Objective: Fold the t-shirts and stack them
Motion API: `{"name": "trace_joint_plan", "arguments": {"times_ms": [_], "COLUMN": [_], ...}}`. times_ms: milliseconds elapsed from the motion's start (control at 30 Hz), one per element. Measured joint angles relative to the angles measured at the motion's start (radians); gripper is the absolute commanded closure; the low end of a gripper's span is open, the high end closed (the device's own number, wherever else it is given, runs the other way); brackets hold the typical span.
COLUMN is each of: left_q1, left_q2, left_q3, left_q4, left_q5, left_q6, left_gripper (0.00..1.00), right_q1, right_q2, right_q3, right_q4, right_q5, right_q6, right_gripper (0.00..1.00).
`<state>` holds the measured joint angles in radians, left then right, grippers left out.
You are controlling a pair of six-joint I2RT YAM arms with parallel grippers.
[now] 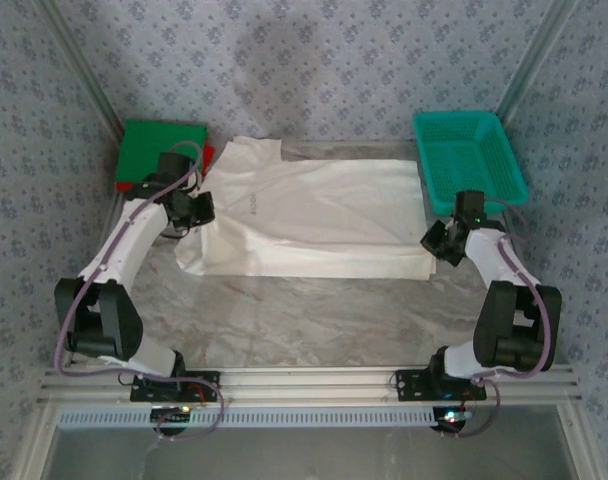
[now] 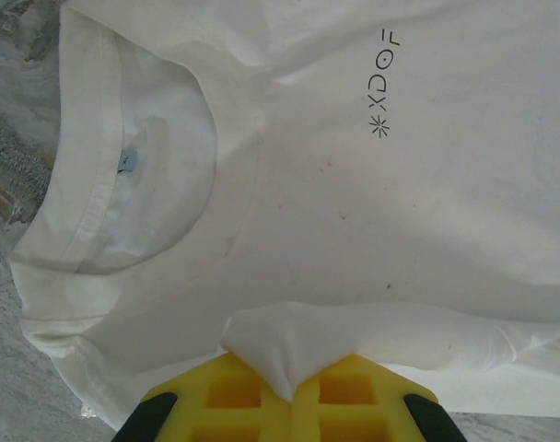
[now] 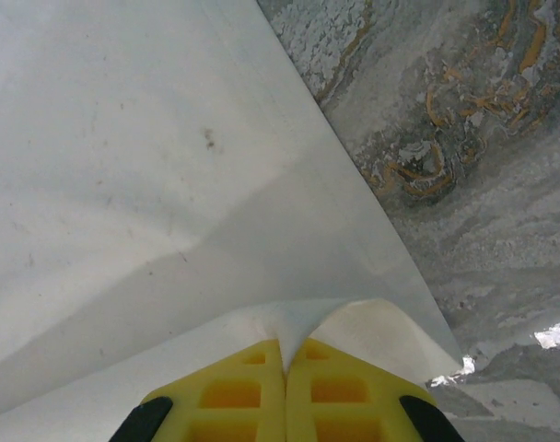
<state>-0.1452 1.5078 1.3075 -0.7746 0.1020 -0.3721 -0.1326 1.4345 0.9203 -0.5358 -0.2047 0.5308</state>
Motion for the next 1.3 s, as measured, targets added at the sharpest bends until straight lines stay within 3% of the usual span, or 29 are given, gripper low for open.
{"name": "trace_joint_plan", "arguments": {"times_ms": [233, 433, 567, 667, 767, 800, 867, 1000, 1100, 1300], "left_q1": [0.01, 0.019, 0.026, 0.026, 0.017, 0.013, 0.005, 0.001, 0.001, 0.001], "left_q2": [0.064, 0.209, 0.337, 0.337, 0.204, 0.146, 0.002, -0.153, -0.126, 0.029], "left_q3": [0.067, 0.198, 0.369, 0.399, 0.253, 0.19, 0.033, -0.2, -0.29, -0.303], "left_q4": [0.011, 0.019, 0.016, 0.044, 0.133, 0.153, 0.2, 0.28, 0.303, 0.341], "left_q5": [-0.013, -0.022, -0.033, -0.037, -0.043, -0.043, -0.042, -0.031, -0.012, 0.016], "left_q6": [0.016, 0.037, 0.051, 0.05, 0.031, 0.022, -0.005, -0.044, -0.057, -0.06], "left_gripper": [1.0, 0.62, 0.59, 0.58, 0.56, 0.56, 0.58, 0.59, 0.61, 0.61], "right_q1": [0.005, 0.014, 0.018, 0.026, 0.056, 0.07, 0.111, 0.169, 0.175, 0.175], "right_q2": [0.067, 0.171, 0.241, 0.222, 0.116, 0.07, -0.048, -0.146, -0.068, 0.1], "right_q3": [0.069, 0.169, 0.271, 0.311, 0.286, 0.263, 0.182, 0.008, -0.088, -0.12], "right_q4": [0.011, 0.029, 0.028, 0.031, 0.039, 0.047, 0.08, 0.154, 0.187, 0.24], "right_q5": [0.0, 0.0, 0.001, 0.008, 0.02, 0.021, 0.016, -0.001, -0.001, 0.01], "right_q6": [0.0, 0.017, 0.031, 0.032, 0.026, 0.021, 0.023, 0.04, 0.042, 0.041], "right_gripper": [0.93, 0.71, 0.62, 0.6, 0.63, 0.68, 0.88, 1.0, 1.0, 1.0]}}
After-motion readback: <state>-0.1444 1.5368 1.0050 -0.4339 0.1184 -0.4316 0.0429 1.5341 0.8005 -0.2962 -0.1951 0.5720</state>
